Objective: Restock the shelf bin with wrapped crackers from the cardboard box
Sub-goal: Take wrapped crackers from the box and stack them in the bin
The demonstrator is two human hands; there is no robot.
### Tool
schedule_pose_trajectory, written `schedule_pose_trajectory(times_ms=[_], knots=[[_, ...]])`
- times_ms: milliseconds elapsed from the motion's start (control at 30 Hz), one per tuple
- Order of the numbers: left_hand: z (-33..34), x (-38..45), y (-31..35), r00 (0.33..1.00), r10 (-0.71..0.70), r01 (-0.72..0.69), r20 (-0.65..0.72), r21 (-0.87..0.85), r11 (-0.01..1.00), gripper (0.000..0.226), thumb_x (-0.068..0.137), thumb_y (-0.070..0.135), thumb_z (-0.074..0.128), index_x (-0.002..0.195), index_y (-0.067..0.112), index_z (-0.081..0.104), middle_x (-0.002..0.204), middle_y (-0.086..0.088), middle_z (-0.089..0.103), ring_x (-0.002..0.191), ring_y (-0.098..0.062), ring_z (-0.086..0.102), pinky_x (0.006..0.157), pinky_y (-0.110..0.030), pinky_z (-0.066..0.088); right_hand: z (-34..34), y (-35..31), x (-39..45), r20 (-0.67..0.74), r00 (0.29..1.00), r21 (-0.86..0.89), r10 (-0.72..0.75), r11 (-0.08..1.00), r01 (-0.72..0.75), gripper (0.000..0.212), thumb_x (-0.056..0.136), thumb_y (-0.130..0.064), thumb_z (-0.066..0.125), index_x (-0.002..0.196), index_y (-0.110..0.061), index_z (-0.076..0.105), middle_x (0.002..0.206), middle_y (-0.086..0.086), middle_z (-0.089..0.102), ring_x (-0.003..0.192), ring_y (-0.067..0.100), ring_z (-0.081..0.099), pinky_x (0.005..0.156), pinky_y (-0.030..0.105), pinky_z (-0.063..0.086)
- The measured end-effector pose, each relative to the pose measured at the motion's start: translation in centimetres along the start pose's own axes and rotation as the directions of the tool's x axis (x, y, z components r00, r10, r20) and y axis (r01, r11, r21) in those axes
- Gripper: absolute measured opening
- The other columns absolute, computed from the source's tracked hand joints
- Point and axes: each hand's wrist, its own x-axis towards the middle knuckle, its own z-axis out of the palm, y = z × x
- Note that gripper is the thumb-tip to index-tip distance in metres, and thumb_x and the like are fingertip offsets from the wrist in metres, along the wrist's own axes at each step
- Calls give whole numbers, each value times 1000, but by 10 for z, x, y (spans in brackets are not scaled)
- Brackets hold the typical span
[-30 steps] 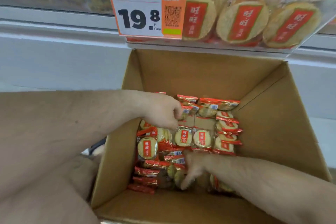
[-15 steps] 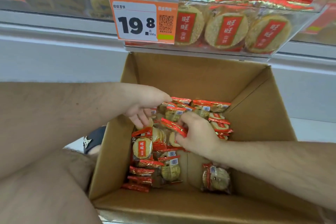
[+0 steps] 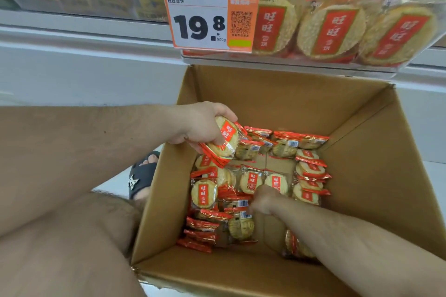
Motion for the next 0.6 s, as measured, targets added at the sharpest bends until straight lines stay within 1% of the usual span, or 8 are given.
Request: schedule_pose_trajectory(times_ms=[67, 133, 233, 300, 333, 433, 533, 600], knots=[[3, -3, 2, 1000, 1, 0, 20, -60, 998, 51, 86, 9, 69, 128, 35, 57, 117, 7, 60, 95, -12, 61, 62, -18, 46, 17, 0, 9, 13, 999, 55, 37, 998, -38, 42, 75, -32, 81, 107, -10, 66, 96, 3, 67, 85, 18, 65, 63, 24, 50], [7, -1, -2, 999, -23, 28, 39, -138, 990, 42, 87, 12, 67, 119, 38, 59, 113, 2, 64, 88, -13, 66, 62, -28, 54, 29, -2, 11, -14, 999, 56, 47, 997, -46, 31, 78, -28, 78, 101, -11, 66, 92, 2, 67, 79, 16, 64, 63, 24, 51], [8, -1, -4, 999, -36, 41, 36, -136, 990, 35, 88, 16, 66, 115, 37, 60, 110, -1, 67, 94, -18, 69, 79, -38, 60, 37, -1, 13, -51, 998, -241, -45, 970, 31, 21, 92, -19, 59, 109, -10, 67, 105, 4, 68, 92, 19, 66, 73, 27, 54], [6, -1, -4, 999, -24, 28, 30, -144, 989, 36, 87, 14, 65, 115, 36, 61, 111, -1, 66, 96, -19, 68, 82, -41, 59, 33, 0, 10, 24, 997, -334, -79, 939, 83, 23, 92, -16, 59, 112, -8, 67, 111, 7, 70, 98, 22, 68, 82, 30, 57], [5, 0, -5, 999, -17, 22, 31, -153, 988, 36, 88, 13, 65, 115, 36, 61, 110, 0, 65, 94, -17, 68, 82, -40, 59, 27, 1, 7, 71, 995, -292, -71, 952, 88, 23, 90, -16, 62, 111, -8, 67, 105, 8, 73, 93, 21, 69, 80, 32, 59], [1, -4, -1, 999, 1, 8, 39, -228, 974, 26, 91, 16, 61, 112, 31, 62, 103, 1, 68, 88, -14, 70, 77, -34, 60, -12, -2, -24, 65, 997, 115, -47, 993, 40, 25, 89, -12, 61, 113, -3, 58, 82, 12, 73, 68, 22, 69, 54, 31, 53], [-4, -10, 8, 998, 58, -56, 0, -273, 960, 18, 92, 17, 60, 103, 31, 64, 99, -2, 71, 86, -17, 71, 77, -37, 60, -62, -4, -70, -104, 985, 337, -138, 927, 165, 13, 90, -3, 53, 96, -14, 53, 78, 13, 68, 62, 21, 69, 46, 26, 41], [-10, -15, 14, 995, 95, -102, -39, -289, 952, 21, 93, 13, 59, 101, 31, 65, 99, -5, 70, 87, -21, 70, 74, -37, 59, -91, -2, -99, -298, 932, 349, -206, 885, 307, 23, 84, -1, 54, 75, -20, 48, 74, 9, 64, 66, 24, 72, 51, 30, 44]])
